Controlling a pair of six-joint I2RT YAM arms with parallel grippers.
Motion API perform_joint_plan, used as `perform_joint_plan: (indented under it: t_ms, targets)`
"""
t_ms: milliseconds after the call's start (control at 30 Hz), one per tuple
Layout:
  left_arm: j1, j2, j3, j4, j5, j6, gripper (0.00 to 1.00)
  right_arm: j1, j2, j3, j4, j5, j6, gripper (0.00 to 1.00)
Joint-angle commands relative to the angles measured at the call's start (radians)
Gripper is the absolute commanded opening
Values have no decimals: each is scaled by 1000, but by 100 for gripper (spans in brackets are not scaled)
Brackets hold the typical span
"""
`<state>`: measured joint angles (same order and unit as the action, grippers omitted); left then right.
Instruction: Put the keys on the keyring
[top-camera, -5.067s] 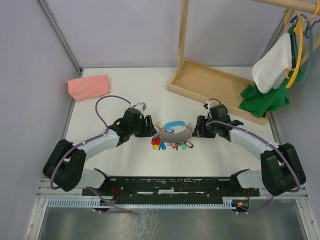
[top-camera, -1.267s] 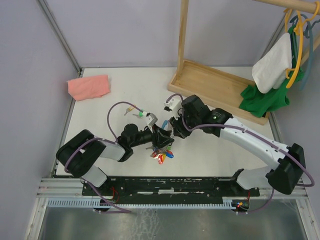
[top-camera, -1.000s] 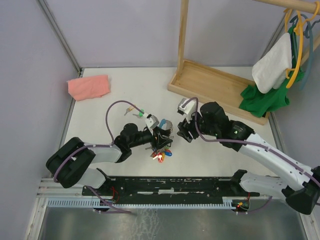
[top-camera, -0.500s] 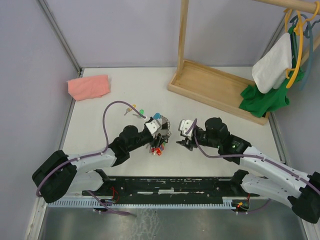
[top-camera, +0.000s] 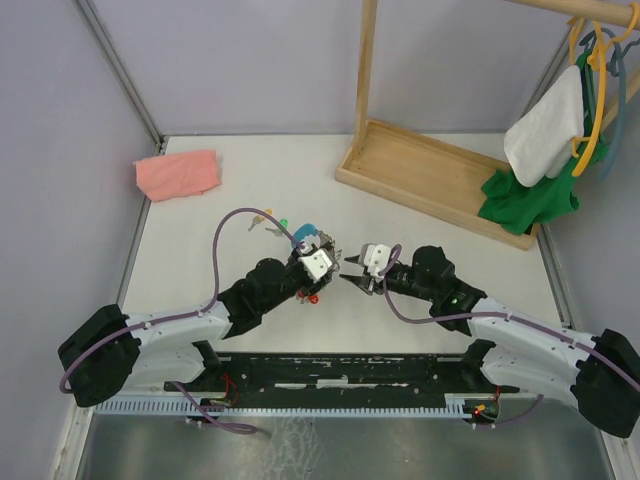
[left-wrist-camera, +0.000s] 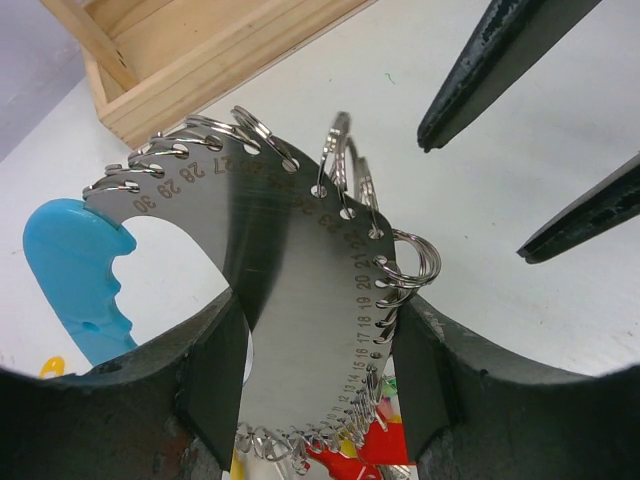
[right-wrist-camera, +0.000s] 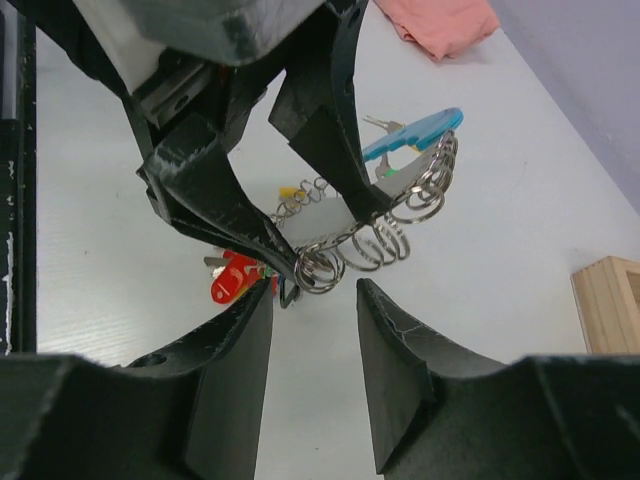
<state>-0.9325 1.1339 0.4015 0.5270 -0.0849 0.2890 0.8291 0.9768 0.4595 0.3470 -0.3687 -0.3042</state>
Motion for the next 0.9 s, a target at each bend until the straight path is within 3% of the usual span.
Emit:
perform_joint_plan:
  t_ms: [0, 333, 500, 600, 733, 867]
  targets:
    - [-23, -24, 65, 50, -75, 87, 16, 8, 25, -5, 168, -36, 50, 45]
    - [-49, -22, 73, 39, -96, 92, 15, 9, 102, -17, 217, -9, 70, 39]
    - [-54, -30, 70, 21, -95, 78, 15, 8, 71, -22, 172, 236, 87, 34]
    - [-54, -33, 74, 2, -111, 60, 14, 8, 33, -33, 138, 340, 110, 35]
    - [-54, -31, 93, -45, -143, -3, 14, 8, -7, -35, 60, 234, 122, 38]
    - [-54, -18, 118, -112, -174, -74, 13, 8, -43, -69, 97, 107, 139, 40]
